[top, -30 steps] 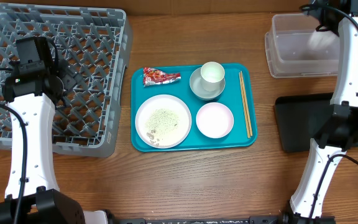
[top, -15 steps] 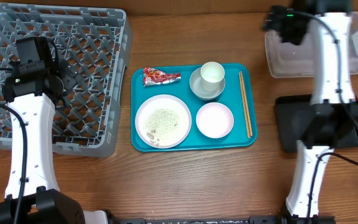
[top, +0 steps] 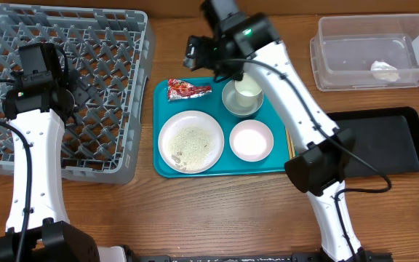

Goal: Sort waste into correct bins and load items into the dishwasher
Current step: 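Carry the tissue to the clear plastic bin and release it, then lower the right gripper onto the red snack wrapper and grasp it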

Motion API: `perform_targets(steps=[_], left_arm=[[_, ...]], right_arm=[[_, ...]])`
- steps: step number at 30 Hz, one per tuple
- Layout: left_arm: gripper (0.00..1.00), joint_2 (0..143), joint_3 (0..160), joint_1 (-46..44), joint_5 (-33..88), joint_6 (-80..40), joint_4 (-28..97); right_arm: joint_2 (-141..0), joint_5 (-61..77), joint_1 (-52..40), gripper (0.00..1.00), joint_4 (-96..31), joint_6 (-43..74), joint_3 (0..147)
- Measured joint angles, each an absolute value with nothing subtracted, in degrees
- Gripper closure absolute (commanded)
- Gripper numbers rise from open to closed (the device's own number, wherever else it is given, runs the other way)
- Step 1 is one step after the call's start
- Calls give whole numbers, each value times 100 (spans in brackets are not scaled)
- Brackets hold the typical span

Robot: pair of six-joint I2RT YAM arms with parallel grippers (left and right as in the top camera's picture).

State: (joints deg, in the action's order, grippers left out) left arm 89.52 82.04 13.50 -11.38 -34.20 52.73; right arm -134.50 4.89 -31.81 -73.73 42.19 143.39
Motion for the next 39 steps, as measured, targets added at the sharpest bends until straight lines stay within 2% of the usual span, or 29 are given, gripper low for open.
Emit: perform_targets(steps=[8, 10, 12, 19, 27, 39], left_arm=[[0, 8952, 8204, 1350, -1138, -3420, 5273], [0, 8952, 8204, 1350, -1138, -3420, 5273], [0, 8952, 8204, 1350, -1138, -3420, 5273], [0, 8952, 8204, 1350, -1138, -3420, 5273], [0, 8952, 8204, 1350, -1138, -3420, 5275], [0, 8952, 8204, 1350, -1138, -3420, 5273]], right_arm=[[-13447, 78, -3465, 0, -5411, 5996, 12696], [-13447, 43, -3531, 5, -4982, 6241, 12296], [-13447, -3, -3573, 6, -4775, 6447, 12053], [-13447, -154, -3607, 9, -4348, 7349, 11338], [-13450, -298, -3603, 14, -3916, 7607, 11281], [-13692, -360, -3603, 14, -3868, 7911, 11281]])
